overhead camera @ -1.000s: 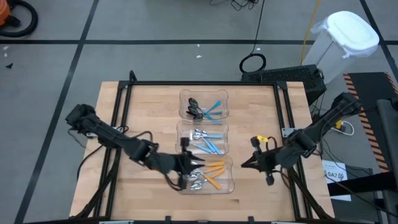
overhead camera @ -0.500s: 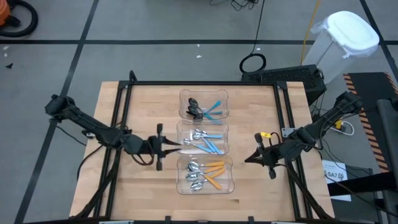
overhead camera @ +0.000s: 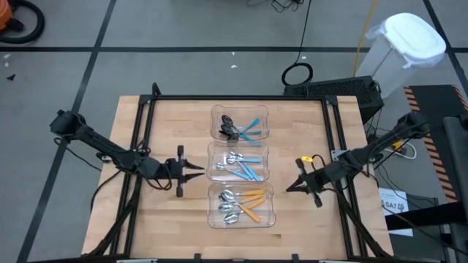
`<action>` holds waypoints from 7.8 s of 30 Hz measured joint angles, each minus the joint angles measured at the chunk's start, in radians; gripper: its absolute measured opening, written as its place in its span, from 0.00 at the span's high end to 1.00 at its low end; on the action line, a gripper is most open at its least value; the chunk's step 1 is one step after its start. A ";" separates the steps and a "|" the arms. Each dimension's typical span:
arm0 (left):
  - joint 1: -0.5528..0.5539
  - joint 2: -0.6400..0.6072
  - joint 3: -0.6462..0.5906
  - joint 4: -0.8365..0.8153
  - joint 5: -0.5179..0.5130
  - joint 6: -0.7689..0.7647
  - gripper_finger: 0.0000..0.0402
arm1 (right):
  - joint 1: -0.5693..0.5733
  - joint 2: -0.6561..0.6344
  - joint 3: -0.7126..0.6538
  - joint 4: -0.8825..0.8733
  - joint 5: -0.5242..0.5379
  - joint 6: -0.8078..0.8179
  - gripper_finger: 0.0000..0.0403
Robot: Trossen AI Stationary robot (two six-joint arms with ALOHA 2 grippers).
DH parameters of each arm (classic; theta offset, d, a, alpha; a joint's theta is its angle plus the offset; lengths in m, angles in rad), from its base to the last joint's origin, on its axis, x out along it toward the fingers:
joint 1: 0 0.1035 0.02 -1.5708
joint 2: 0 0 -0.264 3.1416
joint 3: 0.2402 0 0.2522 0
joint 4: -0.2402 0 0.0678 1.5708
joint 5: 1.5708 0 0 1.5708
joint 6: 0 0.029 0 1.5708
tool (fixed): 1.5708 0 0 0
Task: Sort silverware by color (type)
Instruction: Return to Home Position
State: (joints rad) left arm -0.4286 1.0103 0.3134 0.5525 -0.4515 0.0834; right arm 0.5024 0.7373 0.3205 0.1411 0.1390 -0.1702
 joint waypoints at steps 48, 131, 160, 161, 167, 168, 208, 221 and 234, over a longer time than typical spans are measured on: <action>0.001 -0.020 -0.305 0.331 0.014 -0.043 0.81 | -0.156 -0.131 -0.268 0.177 -0.036 -0.030 1.00; 0.273 -0.979 -0.303 -0.516 0.269 0.032 0.81 | -0.392 -0.729 -0.270 -0.203 -0.143 -0.104 1.00; 0.440 -0.978 -0.304 -0.547 0.452 -0.022 0.81 | -0.392 -0.729 -0.270 -0.203 -0.136 -0.078 1.00; 0.440 -0.978 -0.304 -0.547 0.452 -0.022 0.81 | -0.392 -0.729 -0.270 -0.203 -0.136 -0.078 1.00; 0.440 -0.978 -0.304 -0.547 0.452 -0.037 0.81 | -0.392 -0.729 -0.270 -0.202 -0.124 -0.047 1.00; 0.440 -0.978 -0.304 -0.546 0.452 -0.039 0.81 | -0.392 -0.729 -0.270 -0.201 -0.116 -0.042 1.00; 0.440 -0.978 -0.305 -0.542 0.451 -0.040 0.81 | -0.392 -0.728 -0.271 -0.049 -0.114 -0.051 1.00; 0.440 -0.978 -0.305 -0.542 0.451 -0.039 0.81 | -0.392 -0.728 -0.271 -0.049 -0.114 -0.051 1.00; 0.440 -0.978 -0.305 -0.542 0.450 -0.039 0.81 | -0.392 -0.728 -0.271 -0.048 -0.114 -0.051 1.00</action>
State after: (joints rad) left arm 0.0113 0.0326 0.0086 0.0109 -0.0013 0.0441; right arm 0.1106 0.0090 0.0498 0.0929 0.0250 -0.2211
